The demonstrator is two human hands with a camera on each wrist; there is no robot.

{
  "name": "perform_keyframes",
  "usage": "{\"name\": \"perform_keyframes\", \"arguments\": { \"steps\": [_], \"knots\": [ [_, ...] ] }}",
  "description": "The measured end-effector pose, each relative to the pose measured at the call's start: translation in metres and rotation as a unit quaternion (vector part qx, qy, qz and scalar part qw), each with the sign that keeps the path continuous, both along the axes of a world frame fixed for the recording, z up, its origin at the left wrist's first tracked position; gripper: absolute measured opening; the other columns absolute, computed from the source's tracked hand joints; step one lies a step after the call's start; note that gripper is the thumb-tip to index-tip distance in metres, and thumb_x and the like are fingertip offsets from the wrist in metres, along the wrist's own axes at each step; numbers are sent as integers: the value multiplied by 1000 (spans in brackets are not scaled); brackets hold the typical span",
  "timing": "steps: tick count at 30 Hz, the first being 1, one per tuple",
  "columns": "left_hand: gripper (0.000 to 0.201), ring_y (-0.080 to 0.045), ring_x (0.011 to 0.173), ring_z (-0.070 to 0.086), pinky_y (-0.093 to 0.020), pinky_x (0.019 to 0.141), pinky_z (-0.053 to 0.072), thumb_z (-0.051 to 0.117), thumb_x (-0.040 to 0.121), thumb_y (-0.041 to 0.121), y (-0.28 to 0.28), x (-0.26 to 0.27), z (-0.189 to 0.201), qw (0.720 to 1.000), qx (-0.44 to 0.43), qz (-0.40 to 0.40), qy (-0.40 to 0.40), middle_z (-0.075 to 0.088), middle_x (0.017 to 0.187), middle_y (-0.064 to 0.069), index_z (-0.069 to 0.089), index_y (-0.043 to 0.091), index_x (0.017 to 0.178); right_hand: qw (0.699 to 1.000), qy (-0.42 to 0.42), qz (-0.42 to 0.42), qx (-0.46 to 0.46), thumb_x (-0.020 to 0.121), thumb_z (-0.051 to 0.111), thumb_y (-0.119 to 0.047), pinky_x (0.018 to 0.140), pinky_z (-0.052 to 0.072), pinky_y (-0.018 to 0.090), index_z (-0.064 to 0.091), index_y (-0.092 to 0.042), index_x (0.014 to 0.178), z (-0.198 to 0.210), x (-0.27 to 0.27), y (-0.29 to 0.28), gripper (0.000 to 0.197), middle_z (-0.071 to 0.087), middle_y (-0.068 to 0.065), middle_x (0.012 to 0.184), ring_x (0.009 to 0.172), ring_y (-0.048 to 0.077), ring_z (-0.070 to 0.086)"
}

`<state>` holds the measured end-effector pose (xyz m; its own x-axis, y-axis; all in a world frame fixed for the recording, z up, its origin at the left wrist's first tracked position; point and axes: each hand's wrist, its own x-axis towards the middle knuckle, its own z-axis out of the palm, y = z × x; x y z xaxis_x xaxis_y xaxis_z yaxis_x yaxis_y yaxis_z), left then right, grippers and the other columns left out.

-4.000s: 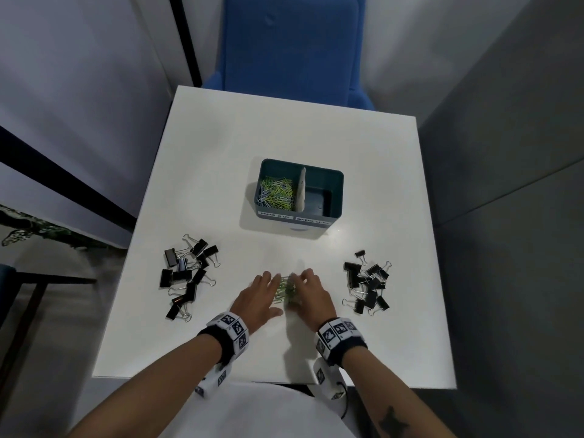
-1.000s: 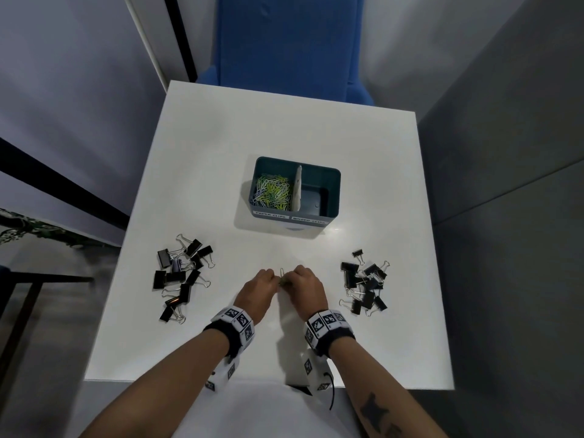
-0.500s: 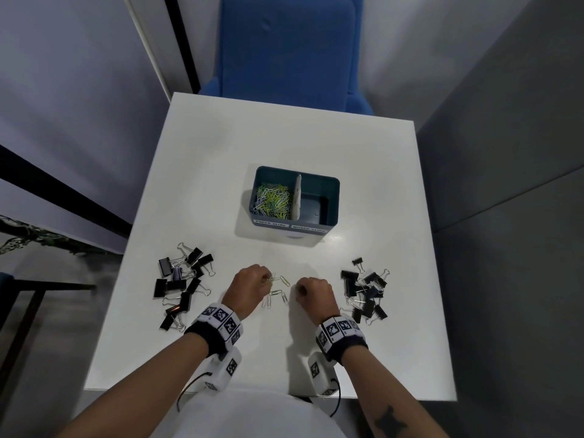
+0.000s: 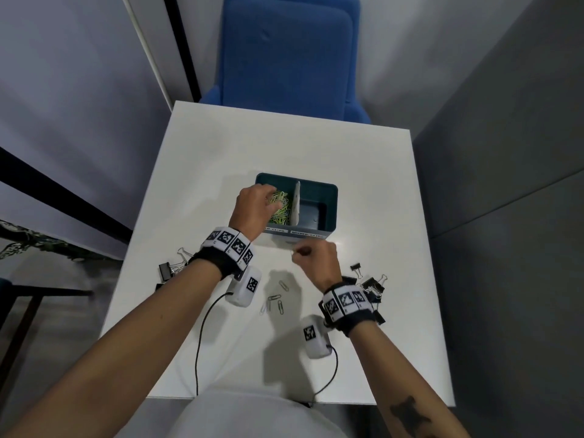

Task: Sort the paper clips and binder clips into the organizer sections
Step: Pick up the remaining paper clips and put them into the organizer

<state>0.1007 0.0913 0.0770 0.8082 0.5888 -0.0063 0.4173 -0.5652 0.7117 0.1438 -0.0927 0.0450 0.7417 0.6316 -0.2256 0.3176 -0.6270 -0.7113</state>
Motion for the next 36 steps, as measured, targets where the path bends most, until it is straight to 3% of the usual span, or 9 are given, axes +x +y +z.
{"name": "perform_keyframes", "arguments": {
  "steps": [5,11,15,18,21,24,26,29,36],
  "knots": [
    [21,-22,83,63,-24,72,44,57,92,10,-15,-30,-13,997,67,25,-33,68,100,-8,66,10,111,996,-74,-4,59,80,70,-6,75,56,25,76,-14,85,35,28,49,11,74,-2,81,73,11,66],
    [17,-25,82,64,-33,68,52,55,90,6,-42,-81,-51,996,53,-27,65,68,94,-7,68,10,100,990,-129,19,48,82,64,0,68,60,41,69,-10,86,31,47,82,11,71,5,75,73,21,68],
    [24,-24,98,62,-36,78,52,55,90,10,-52,-109,-77,980,34,-102,165,65,110,-6,65,13,112,985,-159,45,40,84,58,3,58,50,26,63,-14,70,22,31,65,22,64,0,64,60,16,60],
    [36,-26,109,56,-41,76,53,54,89,11,-61,-125,-91,956,75,-185,214,56,121,-7,56,15,125,983,-151,103,6,86,56,-1,61,51,28,65,-11,76,1,6,37,18,67,4,73,66,19,62],
    [63,-25,95,58,-33,52,51,70,69,2,-68,-140,-107,920,173,-295,192,55,118,-5,53,19,127,971,-142,179,-76,88,55,-6,71,56,37,70,-13,98,-33,-19,6,19,70,8,94,80,26,65],
    [82,-23,88,55,-31,50,49,72,61,-1,-67,-148,-121,863,261,-391,183,52,128,-5,45,20,135,952,-147,237,-124,84,59,-3,69,54,36,62,-15,117,-63,-39,-26,35,62,7,118,100,27,59],
    [70,-24,90,55,-32,55,50,61,72,1,-68,-151,-121,828,296,-448,163,49,138,-5,43,20,137,939,-153,282,-124,73,64,4,59,49,33,58,-15,118,-76,-48,-43,50,57,7,125,101,29,56],
    [50,-24,91,57,-31,56,51,45,83,5,-74,-153,-122,798,339,-479,136,53,135,-6,49,18,131,914,-193,325,-146,57,70,8,61,53,31,57,-13,118,-89,-57,-62,66,54,7,130,96,27,57],
    [56,-18,82,55,-27,36,43,80,56,7,-79,-153,-124,827,277,-461,162,62,102,-4,58,11,108,898,-239,332,-159,54,76,3,42,43,27,69,-7,88,-92,-65,-80,36,64,4,103,78,21,58]
  ]
}}
